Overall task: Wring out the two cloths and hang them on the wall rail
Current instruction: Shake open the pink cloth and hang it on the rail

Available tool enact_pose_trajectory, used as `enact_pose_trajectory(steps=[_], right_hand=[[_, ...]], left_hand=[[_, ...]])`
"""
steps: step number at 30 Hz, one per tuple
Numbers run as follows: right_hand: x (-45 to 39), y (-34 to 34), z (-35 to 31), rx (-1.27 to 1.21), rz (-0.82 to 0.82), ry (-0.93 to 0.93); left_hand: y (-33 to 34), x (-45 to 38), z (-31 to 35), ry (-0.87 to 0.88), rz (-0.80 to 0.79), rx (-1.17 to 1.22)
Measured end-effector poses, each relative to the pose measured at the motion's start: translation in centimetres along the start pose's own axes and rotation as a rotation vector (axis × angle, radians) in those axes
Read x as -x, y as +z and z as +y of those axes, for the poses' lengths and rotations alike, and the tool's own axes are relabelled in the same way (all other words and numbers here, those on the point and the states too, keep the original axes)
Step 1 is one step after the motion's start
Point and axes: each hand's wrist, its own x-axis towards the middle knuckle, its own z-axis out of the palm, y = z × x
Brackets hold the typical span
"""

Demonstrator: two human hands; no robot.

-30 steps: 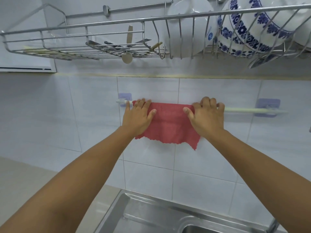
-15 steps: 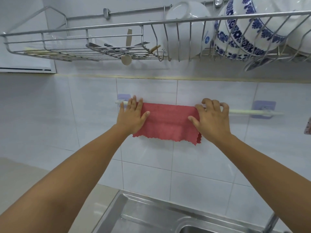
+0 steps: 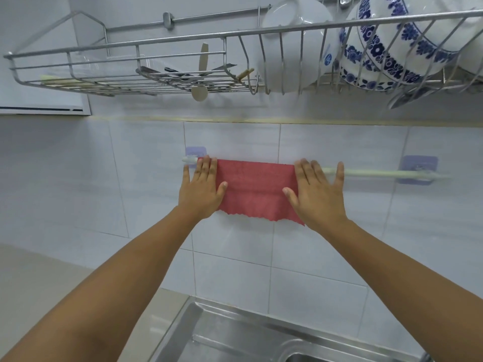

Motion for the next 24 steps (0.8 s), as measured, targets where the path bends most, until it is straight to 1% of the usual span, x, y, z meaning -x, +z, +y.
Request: enact_pose_trajectory(steps=[9, 15, 24], right_hand=[[-1.0, -0.5, -1.4, -0.035, -0.031, -0.005], [-0.5, -0.4, -0.8, -0.021, -0.047, -0.011], [-1.0, -0.9, -0.8, -0.034, -0.071, -0.063]], left_hand=[[-1.4, -0.9, -0.7, -0.053, -0.057, 0.001], [-1.5, -0.8, -1.3, -0.028, -0.058, -0.166], [-1.4, -0.8, -2.6, 0.016, -0.093, -0.250]])
